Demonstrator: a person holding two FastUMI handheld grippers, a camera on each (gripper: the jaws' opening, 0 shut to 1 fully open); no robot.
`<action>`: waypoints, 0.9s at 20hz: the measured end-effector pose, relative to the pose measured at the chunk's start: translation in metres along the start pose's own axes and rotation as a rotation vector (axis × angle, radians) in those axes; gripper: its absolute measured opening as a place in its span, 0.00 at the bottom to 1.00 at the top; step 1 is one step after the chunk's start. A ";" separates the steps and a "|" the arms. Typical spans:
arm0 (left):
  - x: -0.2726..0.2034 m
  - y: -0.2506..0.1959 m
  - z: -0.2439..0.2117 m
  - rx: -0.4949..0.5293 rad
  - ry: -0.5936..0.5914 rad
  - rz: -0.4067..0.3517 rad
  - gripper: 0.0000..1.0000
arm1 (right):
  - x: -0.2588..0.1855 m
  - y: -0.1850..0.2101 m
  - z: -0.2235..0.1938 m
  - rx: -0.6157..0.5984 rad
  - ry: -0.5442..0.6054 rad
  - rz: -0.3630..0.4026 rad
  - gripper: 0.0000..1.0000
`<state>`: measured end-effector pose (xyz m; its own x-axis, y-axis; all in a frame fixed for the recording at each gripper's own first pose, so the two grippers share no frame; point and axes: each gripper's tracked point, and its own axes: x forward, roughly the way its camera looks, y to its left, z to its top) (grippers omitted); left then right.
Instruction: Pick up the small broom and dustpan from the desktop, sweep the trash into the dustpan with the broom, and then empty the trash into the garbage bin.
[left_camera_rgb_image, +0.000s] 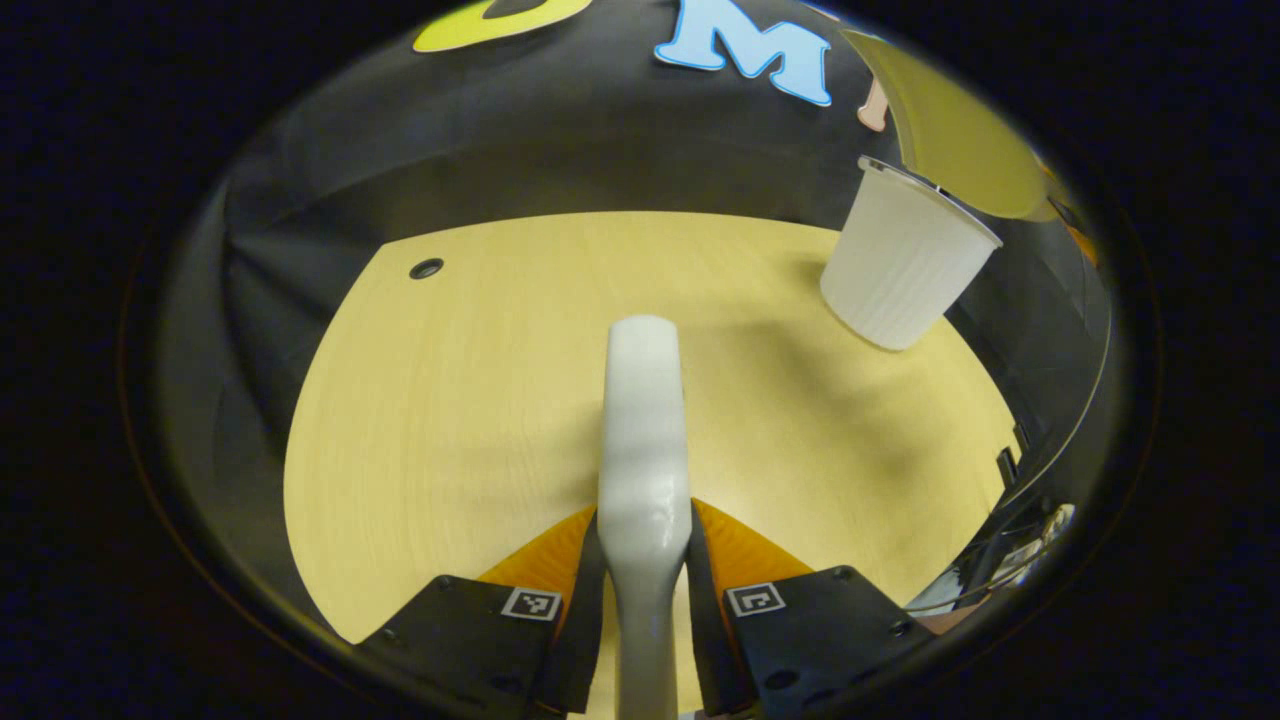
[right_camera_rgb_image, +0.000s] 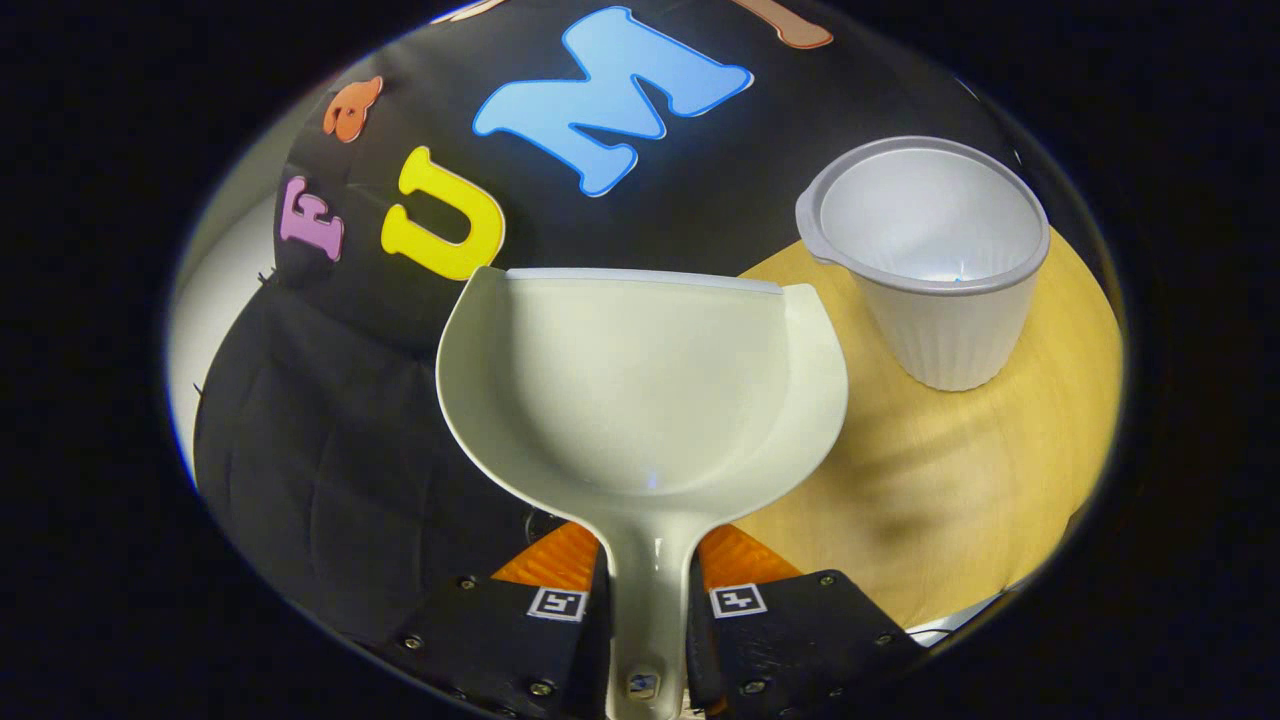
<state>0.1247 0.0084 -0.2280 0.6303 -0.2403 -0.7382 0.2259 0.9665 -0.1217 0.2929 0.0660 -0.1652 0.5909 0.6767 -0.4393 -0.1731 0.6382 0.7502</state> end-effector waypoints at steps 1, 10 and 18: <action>-0.001 0.002 -0.002 -0.006 0.001 0.005 0.48 | 0.005 -0.008 -0.005 -0.030 0.003 -0.038 0.30; 0.012 0.016 -0.012 -0.034 0.013 0.069 0.46 | 0.043 -0.094 -0.041 -0.295 0.030 -0.402 0.30; 0.024 0.018 -0.020 -0.092 0.036 0.089 0.48 | 0.081 -0.163 -0.085 -0.340 0.062 -0.563 0.30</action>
<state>0.1290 0.0219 -0.2618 0.6170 -0.1515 -0.7722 0.1000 0.9884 -0.1140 0.3023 0.0478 -0.3647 0.6192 0.2190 -0.7540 -0.0960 0.9742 0.2041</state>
